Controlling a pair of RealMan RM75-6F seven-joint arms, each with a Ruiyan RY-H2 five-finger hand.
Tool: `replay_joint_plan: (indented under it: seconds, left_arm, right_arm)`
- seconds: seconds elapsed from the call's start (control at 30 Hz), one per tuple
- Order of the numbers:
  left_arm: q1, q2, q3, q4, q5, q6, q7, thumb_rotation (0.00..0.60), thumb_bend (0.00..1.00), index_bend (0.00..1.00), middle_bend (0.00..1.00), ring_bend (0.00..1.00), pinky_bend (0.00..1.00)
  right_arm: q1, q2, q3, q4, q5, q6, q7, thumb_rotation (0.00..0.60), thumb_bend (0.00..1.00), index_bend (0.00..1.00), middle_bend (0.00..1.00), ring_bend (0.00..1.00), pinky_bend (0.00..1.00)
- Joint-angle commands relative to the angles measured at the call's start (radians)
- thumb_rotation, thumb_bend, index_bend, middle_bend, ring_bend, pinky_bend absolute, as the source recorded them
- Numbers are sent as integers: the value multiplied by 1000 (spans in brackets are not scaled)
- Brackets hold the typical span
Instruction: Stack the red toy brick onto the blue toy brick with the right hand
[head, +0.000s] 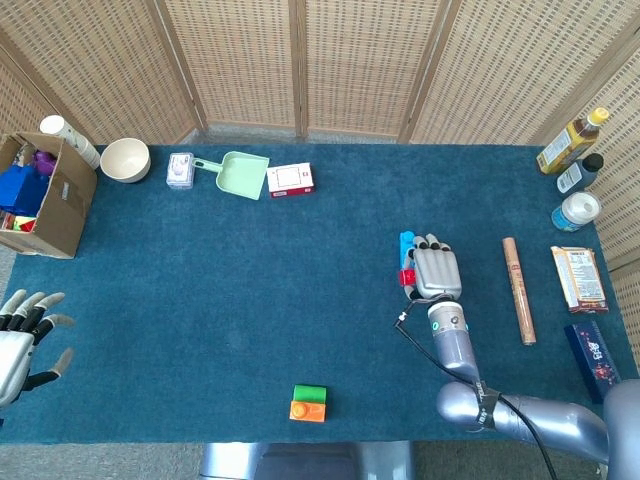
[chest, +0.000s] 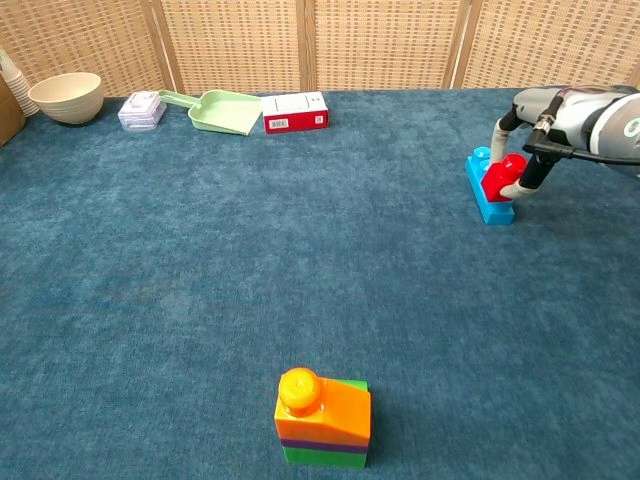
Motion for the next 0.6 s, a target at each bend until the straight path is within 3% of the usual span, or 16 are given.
replay_joint_plan:
  seconds: [0.03, 0.6]
  left_arm:
    - [0, 0, 0, 2, -1, -1, -2, 569, 414, 371, 179, 138, 0]
    - [1, -3, -2, 15, -4, 4, -17, 569, 414, 372, 179, 138, 0]
  right_arm:
    - [7, -11, 2, 17, 8, -6, -5, 600, 271, 525, 182, 105, 211]
    - [25, -36, -2, 70, 34, -7, -46, 600, 266, 524, 181, 105, 211]
